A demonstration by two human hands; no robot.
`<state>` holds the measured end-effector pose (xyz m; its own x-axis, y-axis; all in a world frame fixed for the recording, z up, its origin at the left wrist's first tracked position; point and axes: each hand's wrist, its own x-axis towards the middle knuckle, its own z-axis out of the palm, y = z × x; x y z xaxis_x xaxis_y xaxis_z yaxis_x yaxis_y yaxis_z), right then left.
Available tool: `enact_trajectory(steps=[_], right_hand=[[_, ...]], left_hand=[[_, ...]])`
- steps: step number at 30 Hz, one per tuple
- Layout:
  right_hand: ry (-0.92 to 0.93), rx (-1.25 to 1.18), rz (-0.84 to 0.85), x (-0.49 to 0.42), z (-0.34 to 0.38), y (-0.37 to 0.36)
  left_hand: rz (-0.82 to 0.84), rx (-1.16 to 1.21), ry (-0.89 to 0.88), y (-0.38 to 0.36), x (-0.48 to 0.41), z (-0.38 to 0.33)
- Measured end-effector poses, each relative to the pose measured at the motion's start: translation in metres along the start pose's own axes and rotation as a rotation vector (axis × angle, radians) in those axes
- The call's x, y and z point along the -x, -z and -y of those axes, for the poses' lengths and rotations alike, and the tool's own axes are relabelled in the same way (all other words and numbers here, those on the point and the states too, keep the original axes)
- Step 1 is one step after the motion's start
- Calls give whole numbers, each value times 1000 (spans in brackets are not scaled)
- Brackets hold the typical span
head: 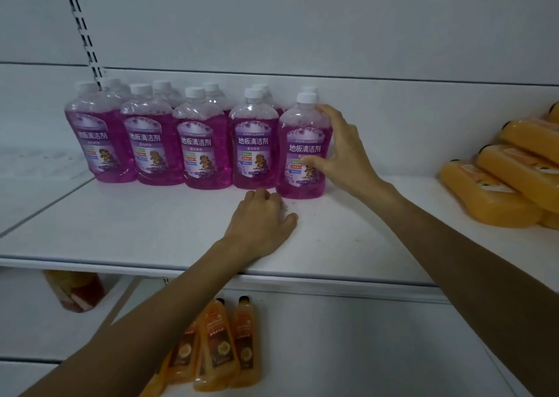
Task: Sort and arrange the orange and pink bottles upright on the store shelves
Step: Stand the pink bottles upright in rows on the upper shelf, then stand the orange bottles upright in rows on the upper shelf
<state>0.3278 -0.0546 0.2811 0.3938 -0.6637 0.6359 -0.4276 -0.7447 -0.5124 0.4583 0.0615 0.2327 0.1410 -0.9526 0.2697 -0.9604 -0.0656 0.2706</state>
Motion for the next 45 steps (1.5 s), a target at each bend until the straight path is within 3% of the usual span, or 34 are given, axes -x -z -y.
enact_trajectory(steps=[11,19,27,33,39,45], right_hand=[[-49,108,-49,-8,-2,-1],[1,20,-11,-9,-10,-2],[9,218,95,-3,-16,10],[-3,298,71,27,-42,86],[-25,346,-72,39,-68,197],[-53,420,-172,40,-108,292]], left_hand=[[14,-2,-1,1,4,-4],[7,-50,-24,2,4,-6],[-89,-24,-310,2,3,-40],[-45,194,-354,-11,-24,-119],[-187,277,-417,-15,-59,-212],[-176,361,-407,-34,-72,-286]])
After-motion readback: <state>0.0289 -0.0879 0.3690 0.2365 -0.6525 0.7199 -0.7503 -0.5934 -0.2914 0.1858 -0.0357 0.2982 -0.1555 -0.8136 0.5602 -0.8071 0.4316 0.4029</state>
